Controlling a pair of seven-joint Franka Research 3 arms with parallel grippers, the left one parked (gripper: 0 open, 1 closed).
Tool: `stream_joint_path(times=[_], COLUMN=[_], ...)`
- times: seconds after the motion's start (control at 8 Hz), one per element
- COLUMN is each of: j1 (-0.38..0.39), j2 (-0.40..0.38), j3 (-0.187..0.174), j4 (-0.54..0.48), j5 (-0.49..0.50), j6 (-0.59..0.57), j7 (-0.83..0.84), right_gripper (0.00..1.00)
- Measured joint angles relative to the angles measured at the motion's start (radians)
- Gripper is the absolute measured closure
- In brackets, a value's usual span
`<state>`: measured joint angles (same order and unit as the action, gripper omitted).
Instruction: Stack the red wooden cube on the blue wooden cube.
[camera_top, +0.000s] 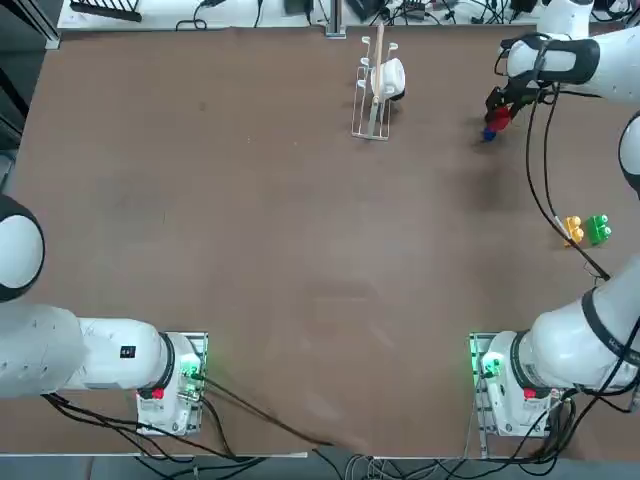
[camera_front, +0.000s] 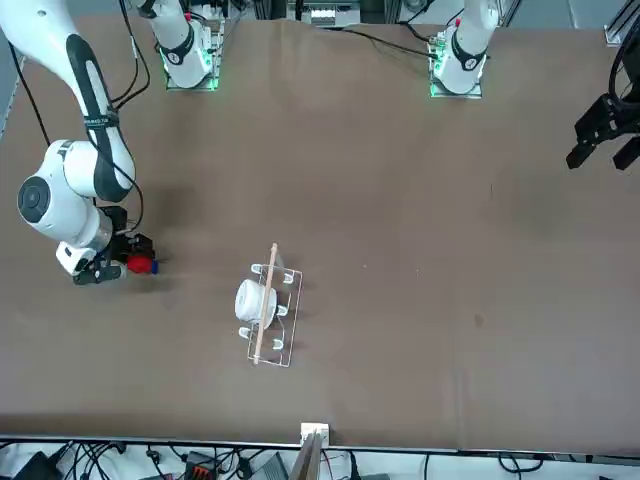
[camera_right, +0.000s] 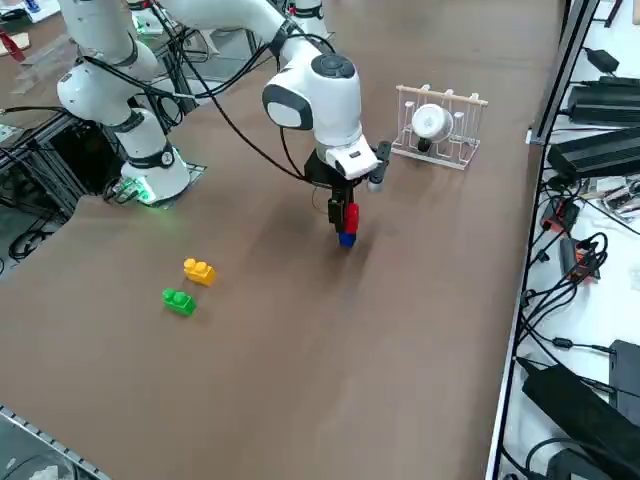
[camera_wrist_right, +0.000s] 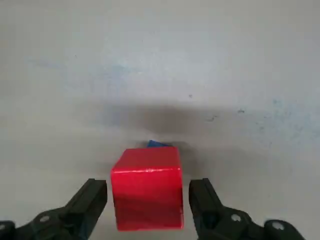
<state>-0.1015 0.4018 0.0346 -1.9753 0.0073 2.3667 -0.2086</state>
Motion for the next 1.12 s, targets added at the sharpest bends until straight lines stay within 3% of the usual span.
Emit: stream_joint_path(times=[0.38, 0.62, 0.88, 1.12], j1=[0.001, 0.001, 0.001, 0.007], j2=[-0.039, -0.133, -0.252, -0.318], j3=[0.001, 0.001, 0.004, 0.013], j4=[0.056, 0.091, 0.156, 0.320], j5=[0.000, 0.001, 0.036, 0.048], j6=[-0.004, -0.073, -0.273, -0.572], j7=[0.000, 0.000, 0.074, 0.234], right_gripper=[0.00, 0.00, 0.00, 0.00])
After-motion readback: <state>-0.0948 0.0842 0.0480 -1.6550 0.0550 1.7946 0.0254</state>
